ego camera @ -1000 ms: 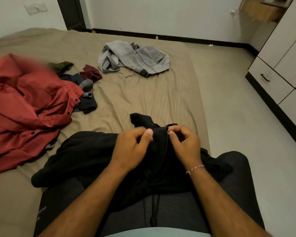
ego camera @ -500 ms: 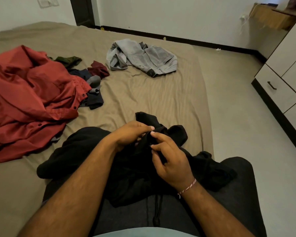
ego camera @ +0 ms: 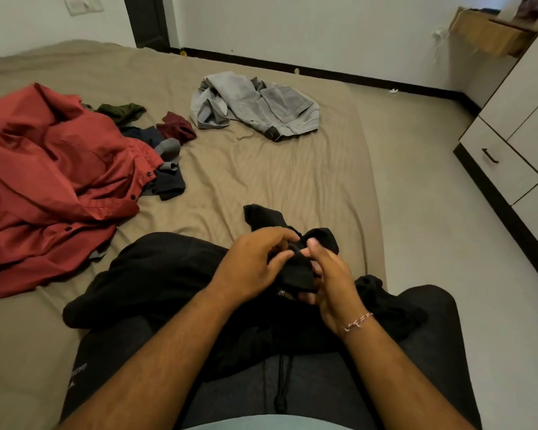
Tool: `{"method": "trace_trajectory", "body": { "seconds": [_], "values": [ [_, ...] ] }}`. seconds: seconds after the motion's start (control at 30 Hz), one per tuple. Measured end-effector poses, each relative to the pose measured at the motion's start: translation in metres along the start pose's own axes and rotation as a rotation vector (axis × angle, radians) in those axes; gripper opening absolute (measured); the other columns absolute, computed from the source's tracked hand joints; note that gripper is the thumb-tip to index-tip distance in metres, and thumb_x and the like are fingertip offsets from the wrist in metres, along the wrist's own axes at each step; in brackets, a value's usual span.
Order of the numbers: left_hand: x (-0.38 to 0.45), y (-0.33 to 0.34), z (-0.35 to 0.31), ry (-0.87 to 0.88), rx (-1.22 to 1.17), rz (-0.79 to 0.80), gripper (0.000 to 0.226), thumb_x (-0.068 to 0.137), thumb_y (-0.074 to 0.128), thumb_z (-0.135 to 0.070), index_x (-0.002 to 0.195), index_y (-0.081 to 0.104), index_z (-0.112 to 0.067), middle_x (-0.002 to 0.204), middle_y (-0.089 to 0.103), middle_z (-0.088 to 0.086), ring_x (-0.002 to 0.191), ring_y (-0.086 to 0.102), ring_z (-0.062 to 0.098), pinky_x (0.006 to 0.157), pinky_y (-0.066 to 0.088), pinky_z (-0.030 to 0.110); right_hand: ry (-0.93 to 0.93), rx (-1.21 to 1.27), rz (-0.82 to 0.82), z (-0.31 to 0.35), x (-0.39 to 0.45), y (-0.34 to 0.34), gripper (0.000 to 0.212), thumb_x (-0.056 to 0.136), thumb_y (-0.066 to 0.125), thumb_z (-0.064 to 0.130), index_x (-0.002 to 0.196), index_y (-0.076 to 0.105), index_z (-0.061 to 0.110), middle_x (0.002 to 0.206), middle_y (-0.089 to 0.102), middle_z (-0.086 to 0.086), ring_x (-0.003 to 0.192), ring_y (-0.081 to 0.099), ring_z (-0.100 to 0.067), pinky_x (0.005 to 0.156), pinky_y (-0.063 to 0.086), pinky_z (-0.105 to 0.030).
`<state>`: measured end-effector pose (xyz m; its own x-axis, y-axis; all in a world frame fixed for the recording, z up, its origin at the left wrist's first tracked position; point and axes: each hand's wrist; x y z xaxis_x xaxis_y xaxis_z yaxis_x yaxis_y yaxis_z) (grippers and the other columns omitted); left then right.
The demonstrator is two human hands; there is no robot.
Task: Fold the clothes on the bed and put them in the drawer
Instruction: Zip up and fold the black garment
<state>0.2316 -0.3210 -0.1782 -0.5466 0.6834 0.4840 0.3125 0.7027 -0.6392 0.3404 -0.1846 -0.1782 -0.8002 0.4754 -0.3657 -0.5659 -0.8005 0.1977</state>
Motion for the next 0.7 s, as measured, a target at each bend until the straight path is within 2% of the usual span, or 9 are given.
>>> {"method": "trace_trajectory", "body": {
  "seconds": [0.07, 0.17, 0.23, 0.33, 0.4, 0.47, 0.57, 0.63, 0.7],
  "values": [
    [-0.007, 0.006, -0.008, 0.001, -0.029, 0.034, 0.029, 0.094, 0.070, -0.012, 0.121, 0.068, -0.024, 0.107, 0.066, -0.014, 0.098, 0.061, 0.002, 0.088, 0.047, 0.012, 0.035, 0.088, 0.064, -0.001, 0.001, -0.005, 0.029, 0.095, 0.070, 0.023, 0.116, 0.069, 0.003, 0.109, 0.076, -0.016, 0.100, 0.074, -0.031, 0.080, 0.063, -0.041],
    [-0.015, 0.009, -0.013, -0.127, -0.148, -0.022, 0.037, 0.091, 0.068, -0.002, 0.119, 0.067, -0.026, 0.110, 0.062, -0.014, 0.097, 0.061, 0.004, 0.084, 0.048, 0.013, -0.027, 0.344, -0.027, -0.004, 0.009, -0.010, 0.022, 0.093, 0.064, -0.003, 0.113, 0.066, 0.007, 0.116, 0.071, -0.021, 0.104, 0.071, -0.033, 0.080, 0.063, -0.040],
    [-0.019, 0.008, -0.015, -0.341, -0.307, -0.166, 0.041, 0.090, 0.064, 0.006, 0.113, 0.068, -0.028, 0.103, 0.065, -0.008, 0.081, 0.061, 0.005, 0.074, 0.050, 0.017, -0.063, 0.504, -0.065, -0.003, 0.015, -0.014, 0.024, 0.093, 0.059, -0.006, 0.103, 0.065, 0.015, 0.114, 0.069, -0.020, 0.104, 0.070, -0.033, 0.085, 0.062, -0.044],
    [-0.025, 0.006, -0.015, -0.669, -0.656, -0.515, 0.046, 0.088, 0.055, 0.017, 0.104, 0.070, -0.024, 0.079, 0.065, 0.001, 0.062, 0.054, 0.010, 0.061, 0.049, 0.027, -0.094, 0.697, -0.046, 0.004, 0.019, -0.025, 0.030, 0.092, 0.048, -0.008, 0.097, 0.062, 0.018, 0.102, 0.069, -0.012, 0.095, 0.070, -0.027, 0.082, 0.062, -0.042],
    [-0.029, 0.003, -0.010, -0.754, -0.806, -0.714, 0.047, 0.086, 0.050, 0.021, 0.101, 0.067, -0.020, 0.081, 0.066, -0.003, 0.061, 0.054, 0.012, 0.060, 0.048, 0.027, -0.050, 0.747, -0.044, 0.005, 0.019, -0.030, 0.033, 0.080, 0.043, -0.005, 0.097, 0.062, 0.016, 0.101, 0.068, -0.013, 0.097, 0.068, -0.030, 0.092, 0.058, -0.046],
    [-0.031, -0.001, -0.009, -0.791, -0.835, -0.769, 0.047, 0.085, 0.047, 0.022, 0.102, 0.064, -0.017, 0.086, 0.065, -0.002, 0.055, 0.052, 0.010, 0.055, 0.046, 0.025, 0.025, 0.688, -0.087, 0.001, 0.019, -0.031, 0.035, 0.074, 0.043, 0.002, 0.100, 0.065, 0.011, 0.107, 0.067, -0.017, 0.103, 0.065, -0.034, 0.102, 0.053, -0.051],
    [-0.031, -0.003, -0.017, -0.736, -0.573, -0.687, 0.044, 0.085, 0.052, 0.015, 0.102, 0.064, -0.025, 0.084, 0.061, 0.003, 0.060, 0.051, 0.014, 0.057, 0.047, 0.024, 0.061, 0.491, -0.111, -0.002, 0.015, -0.025, 0.026, 0.088, 0.050, 0.017, 0.100, 0.071, 0.008, 0.100, 0.074, -0.016, 0.102, 0.069, -0.033, 0.095, 0.056, -0.048],
    [-0.020, -0.009, -0.022, -0.524, -0.386, -0.624, 0.040, 0.083, 0.059, 0.004, 0.103, 0.064, -0.030, 0.095, 0.059, 0.002, 0.072, 0.055, 0.012, 0.067, 0.049, 0.022, 0.004, 0.316, -0.104, 0.001, 0.011, -0.022, 0.027, 0.096, 0.060, 0.029, 0.096, 0.075, 0.007, 0.096, 0.077, -0.012, 0.101, 0.072, -0.030, 0.091, 0.057, -0.045],
    [0.000, -0.015, -0.014, -0.248, -0.263, -0.367, 0.039, 0.081, 0.062, -0.010, 0.115, 0.065, -0.029, 0.106, 0.059, -0.008, 0.091, 0.059, 0.010, 0.082, 0.048, 0.021, -0.134, -0.051, -0.107, 0.001, 0.013, -0.023, 0.017, 0.091, 0.074, 0.030, 0.096, 0.079, 0.014, 0.100, 0.078, -0.005, 0.100, 0.074, -0.022, 0.093, 0.060, -0.043]
  ]
}}
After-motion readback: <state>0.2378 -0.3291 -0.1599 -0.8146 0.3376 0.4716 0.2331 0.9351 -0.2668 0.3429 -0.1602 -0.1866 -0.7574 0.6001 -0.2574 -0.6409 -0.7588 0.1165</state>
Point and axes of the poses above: each hand's wrist, its own x-axis towards the middle knuckle, its own y-axis out of the palm, z = x × y
